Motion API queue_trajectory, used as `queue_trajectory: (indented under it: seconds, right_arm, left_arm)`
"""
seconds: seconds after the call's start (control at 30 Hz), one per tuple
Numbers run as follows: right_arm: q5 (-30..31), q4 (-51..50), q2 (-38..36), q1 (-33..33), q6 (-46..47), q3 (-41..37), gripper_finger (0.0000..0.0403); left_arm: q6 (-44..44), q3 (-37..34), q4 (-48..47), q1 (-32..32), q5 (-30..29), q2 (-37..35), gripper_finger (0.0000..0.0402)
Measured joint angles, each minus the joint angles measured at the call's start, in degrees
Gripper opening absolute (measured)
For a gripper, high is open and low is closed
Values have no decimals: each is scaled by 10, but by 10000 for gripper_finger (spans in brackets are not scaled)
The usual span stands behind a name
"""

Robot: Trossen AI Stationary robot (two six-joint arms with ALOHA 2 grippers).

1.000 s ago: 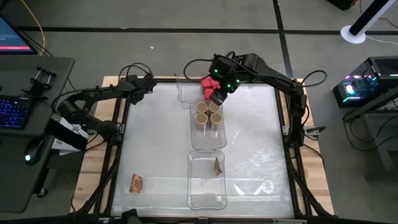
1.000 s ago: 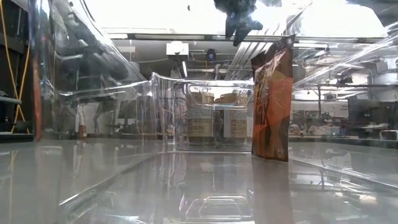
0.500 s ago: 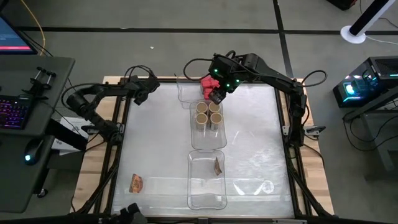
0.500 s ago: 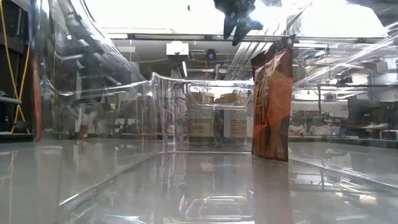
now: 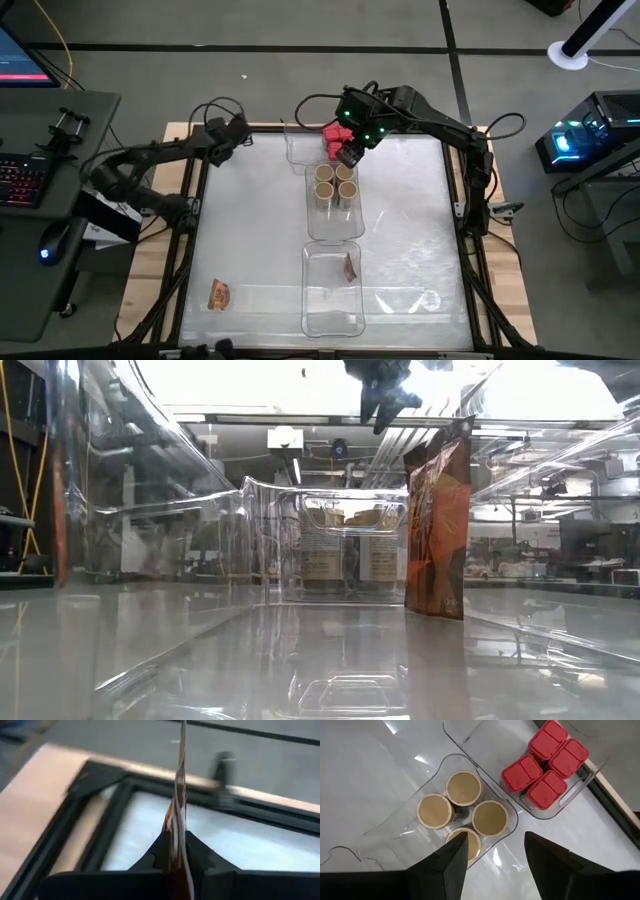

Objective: Sort spices by type
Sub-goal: Put the top orange seasoning pack into the bottom transparent bin

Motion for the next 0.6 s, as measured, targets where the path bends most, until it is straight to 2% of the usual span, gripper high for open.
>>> queue_trajectory:
  seconds: [0.07, 0.17, 0.3, 0.43, 0.5, 0.6]
  right_arm:
    - [4, 0, 0, 0, -10, 0, 191]
    - [19, -2, 0, 0, -28, 0, 191]
    - [53, -16, -3, -1, -40, 0, 191]
    - [62, -25, -13, -4, -49, 0, 191]
    - [63, -25, -22, -5, -62, 0, 191]
    - [63, -25, -44, -8, -67, 0, 191]
  left_arm:
    - [55, 0, 11, -16, 28, -36, 5]
    - [153, 0, 23, -54, 103, -98, 3]
    - [312, 0, 33, -145, 279, -184, 2]
    - [351, 0, 57, -264, 445, -252, 1]
    - [353, 2, 90, -330, 477, -265, 1]
    - [388, 34, 101, -415, 482, -249, 1]
